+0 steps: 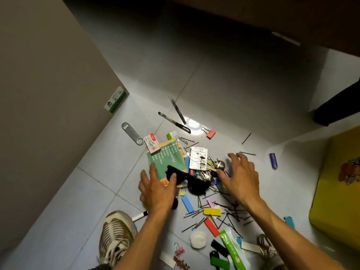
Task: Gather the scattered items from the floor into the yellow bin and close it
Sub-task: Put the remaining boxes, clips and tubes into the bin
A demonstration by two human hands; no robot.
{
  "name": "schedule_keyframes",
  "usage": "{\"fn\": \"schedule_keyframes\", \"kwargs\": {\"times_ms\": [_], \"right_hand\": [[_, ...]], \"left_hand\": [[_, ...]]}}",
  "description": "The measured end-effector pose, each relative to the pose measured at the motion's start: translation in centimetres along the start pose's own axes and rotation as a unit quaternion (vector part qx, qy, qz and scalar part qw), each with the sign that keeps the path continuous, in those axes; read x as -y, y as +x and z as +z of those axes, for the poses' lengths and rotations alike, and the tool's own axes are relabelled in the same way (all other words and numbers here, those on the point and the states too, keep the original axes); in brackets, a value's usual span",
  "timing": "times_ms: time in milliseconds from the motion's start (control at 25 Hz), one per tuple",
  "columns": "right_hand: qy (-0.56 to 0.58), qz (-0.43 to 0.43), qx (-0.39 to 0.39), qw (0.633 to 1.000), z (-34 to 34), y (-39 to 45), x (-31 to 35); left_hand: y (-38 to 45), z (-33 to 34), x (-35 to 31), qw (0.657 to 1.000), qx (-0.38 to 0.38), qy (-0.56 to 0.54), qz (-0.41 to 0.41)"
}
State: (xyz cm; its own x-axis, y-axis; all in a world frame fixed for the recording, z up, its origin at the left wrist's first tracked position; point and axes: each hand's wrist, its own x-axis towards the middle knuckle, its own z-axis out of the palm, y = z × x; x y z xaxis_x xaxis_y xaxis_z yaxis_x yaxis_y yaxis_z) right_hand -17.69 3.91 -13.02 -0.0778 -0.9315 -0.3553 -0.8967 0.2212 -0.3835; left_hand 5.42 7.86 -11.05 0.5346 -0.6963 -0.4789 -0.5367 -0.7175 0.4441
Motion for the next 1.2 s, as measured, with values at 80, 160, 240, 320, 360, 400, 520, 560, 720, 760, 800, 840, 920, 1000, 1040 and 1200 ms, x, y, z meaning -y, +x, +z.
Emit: {"fn": "schedule_keyframes", "kwargs": {"times_ms": [80,160,240,320,360,400,520,560,720,760,800,840,920,1000,1040,1200], "right_hand": [[0.049,0.060,0.041,0.996,-0.4,1.4,1.4],[0.085,0.058,0.079,0.992,0.0,2.0,3.4],[0.139,0.019,0.088,0.986,1.2,1.5,6.2],[0.237,0.000,0.095,0.967,2.8,0.8,8.6],[0.303,0.008,0.099,0.948,3.3,0.6,9.3],[0.371,0.029,0.103,0.922,3.6,0.6,9.7],[0.541,0.094,0.118,0.827,3.9,0.5,9.7],[0.578,0.112,0.126,0.798,4.0,0.3,9.6],[0.650,0.129,0.149,0.734,3.0,-0.6,9.2],[0.656,0.122,0.148,0.730,2.5,-0.9,8.9],[0.662,0.115,0.148,0.726,1.8,-1.3,8.5],[0.667,0.108,0.144,0.723,1.0,-1.9,8.2],[0.669,0.091,0.134,0.726,-0.6,-3.0,7.7],[0.659,0.073,0.119,0.739,-3.0,-4.2,7.5],[0.661,0.062,0.110,0.740,-4.4,-4.9,7.3],[0.675,0.023,0.037,0.736,-10.9,-7.4,5.5]], "left_hand": [[1.3,-0.3,-0.6,0.996,0.002,-0.038,-0.079],[1.9,0.3,-1.5,0.994,0.023,-0.052,-0.095],[1.7,1.2,-2.8,0.994,0.036,-0.062,-0.078],[1.7,2.4,-3.6,0.992,0.041,-0.089,-0.078],[1.6,2.9,-3.7,0.988,0.047,-0.121,-0.083],[1.5,3.3,-3.7,0.982,0.055,-0.158,-0.086],[0.8,3.9,-3.5,0.965,0.072,-0.243,-0.072],[0.6,4.0,-3.4,0.953,0.081,-0.285,-0.069],[-0.7,4.1,-4.0,0.904,0.135,-0.404,-0.048],[-1.3,4.1,-4.2,0.896,0.147,-0.417,-0.040],[-2.1,4.0,-4.3,0.890,0.155,-0.427,-0.033],[-2.9,3.7,-4.7,0.888,0.161,-0.429,-0.025],[-4.5,2.9,-5.6,0.892,0.162,-0.421,-0.007],[-6.5,1.8,-7.1,0.898,0.159,-0.411,0.017],[-7.7,1.3,-7.9,0.899,0.159,-0.406,0.034],[-12.8,-0.3,-12.9,0.902,0.174,-0.375,0.121]]}}
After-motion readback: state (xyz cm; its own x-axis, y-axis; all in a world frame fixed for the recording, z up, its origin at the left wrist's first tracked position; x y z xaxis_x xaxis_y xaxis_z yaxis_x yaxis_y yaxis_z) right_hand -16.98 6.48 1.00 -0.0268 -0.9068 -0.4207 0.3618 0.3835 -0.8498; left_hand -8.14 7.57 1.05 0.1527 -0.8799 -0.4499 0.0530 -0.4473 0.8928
